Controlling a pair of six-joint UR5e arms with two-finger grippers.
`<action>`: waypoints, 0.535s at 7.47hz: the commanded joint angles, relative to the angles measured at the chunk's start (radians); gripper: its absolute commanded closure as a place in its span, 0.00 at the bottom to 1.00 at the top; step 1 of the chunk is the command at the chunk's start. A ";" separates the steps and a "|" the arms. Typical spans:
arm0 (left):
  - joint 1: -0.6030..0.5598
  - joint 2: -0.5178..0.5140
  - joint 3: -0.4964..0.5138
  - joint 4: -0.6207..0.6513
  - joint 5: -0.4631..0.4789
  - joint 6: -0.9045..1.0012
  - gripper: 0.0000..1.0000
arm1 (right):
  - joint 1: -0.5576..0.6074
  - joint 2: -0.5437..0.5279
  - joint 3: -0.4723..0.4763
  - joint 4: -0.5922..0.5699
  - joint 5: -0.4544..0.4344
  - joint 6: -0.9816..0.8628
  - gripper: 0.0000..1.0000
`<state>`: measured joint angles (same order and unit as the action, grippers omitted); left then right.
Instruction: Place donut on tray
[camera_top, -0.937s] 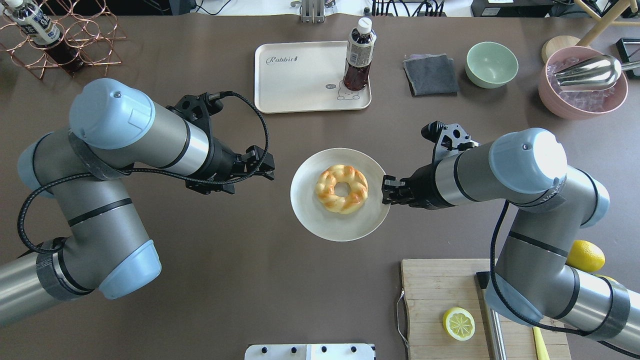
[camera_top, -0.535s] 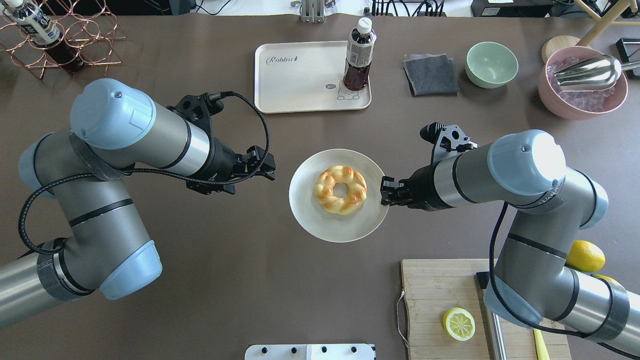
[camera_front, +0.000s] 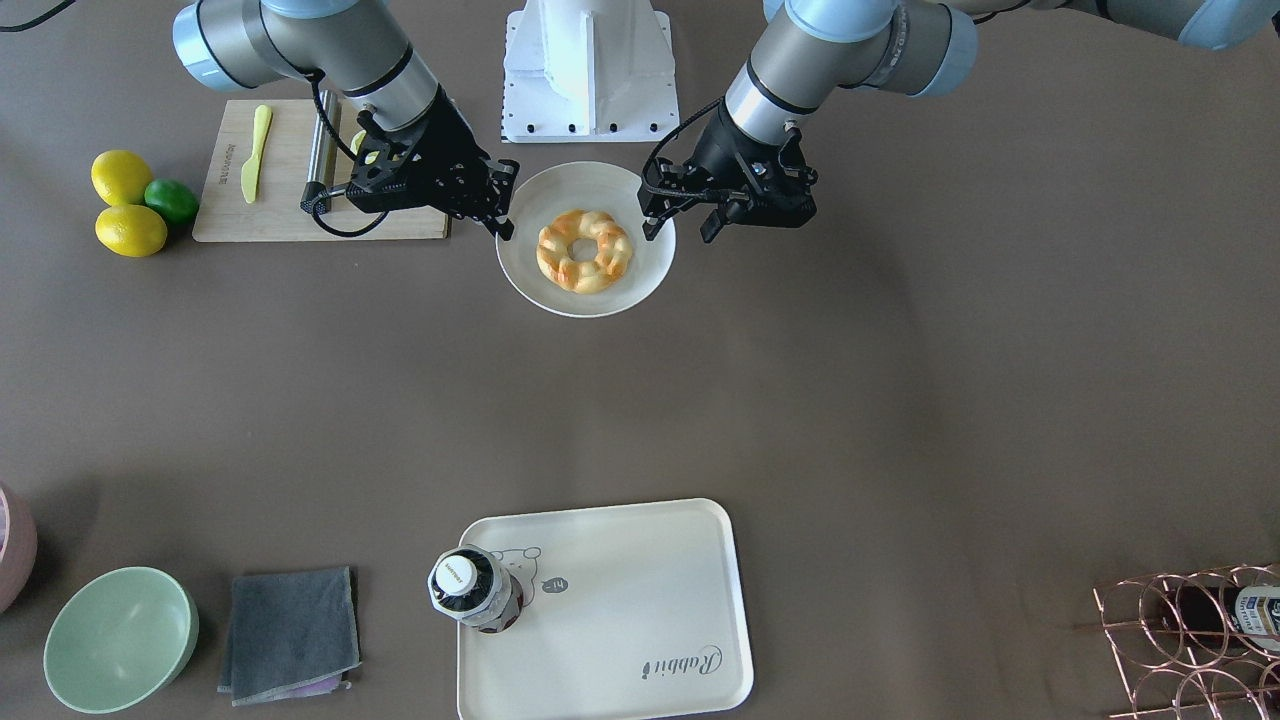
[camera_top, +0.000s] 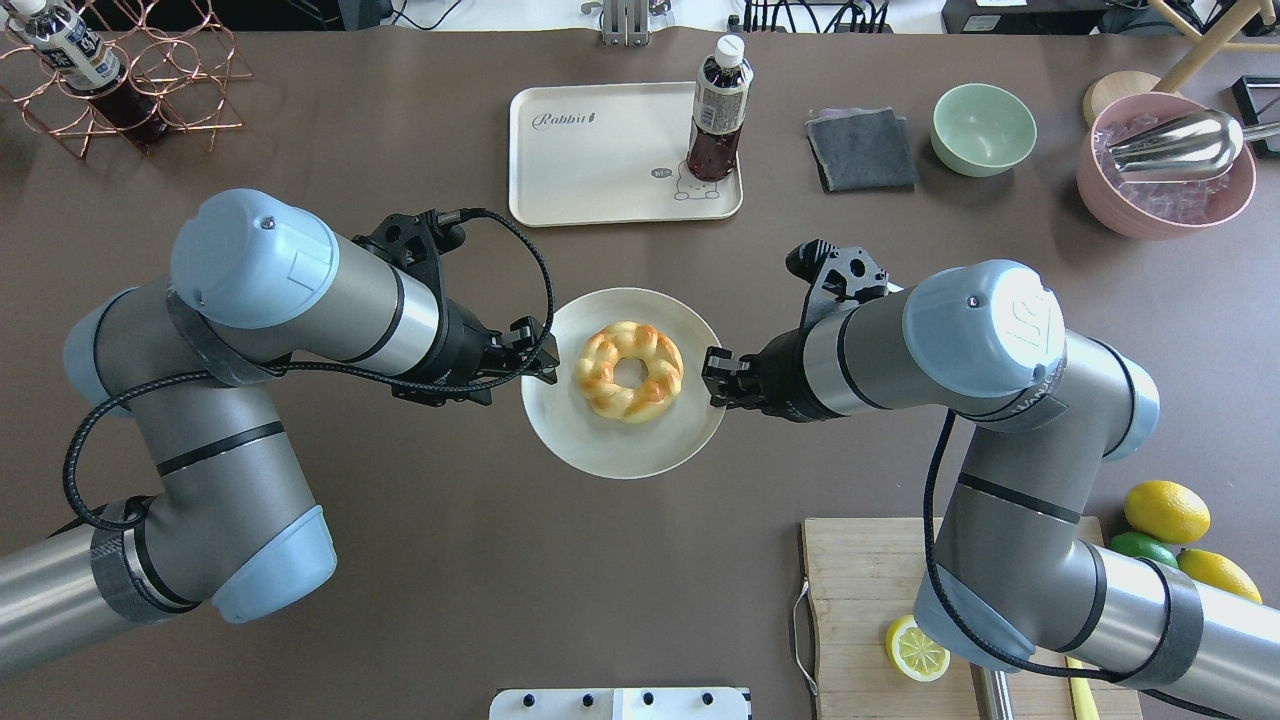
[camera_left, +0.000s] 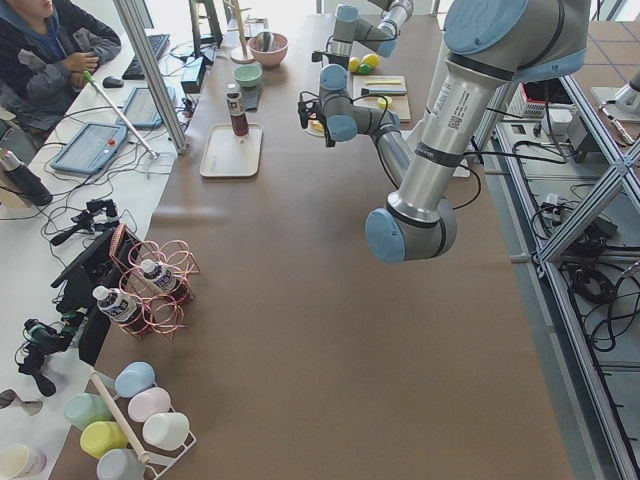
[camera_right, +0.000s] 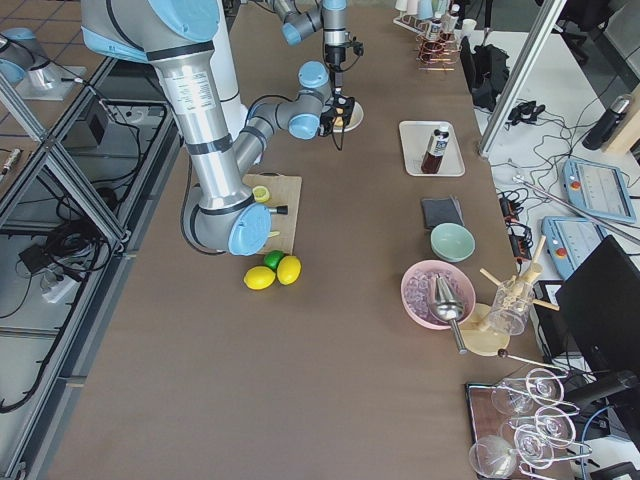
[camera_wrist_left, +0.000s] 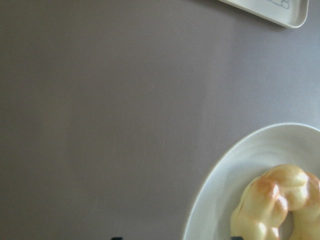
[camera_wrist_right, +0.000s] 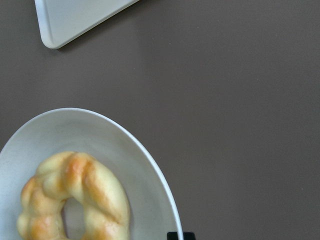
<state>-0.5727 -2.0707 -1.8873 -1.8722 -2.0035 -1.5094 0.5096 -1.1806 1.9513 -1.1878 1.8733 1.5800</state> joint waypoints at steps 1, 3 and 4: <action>0.002 0.001 -0.001 -0.001 0.000 -0.015 0.41 | 0.013 0.009 -0.005 -0.001 0.003 0.000 1.00; 0.008 0.000 -0.003 -0.001 0.000 -0.026 0.46 | 0.014 0.022 -0.006 -0.007 -0.002 0.000 1.00; 0.008 0.000 -0.003 -0.001 0.000 -0.028 0.46 | 0.014 0.051 -0.008 -0.051 -0.003 0.002 1.00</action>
<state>-0.5658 -2.0700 -1.8895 -1.8729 -2.0034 -1.5326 0.5225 -1.1632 1.9461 -1.1940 1.8731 1.5800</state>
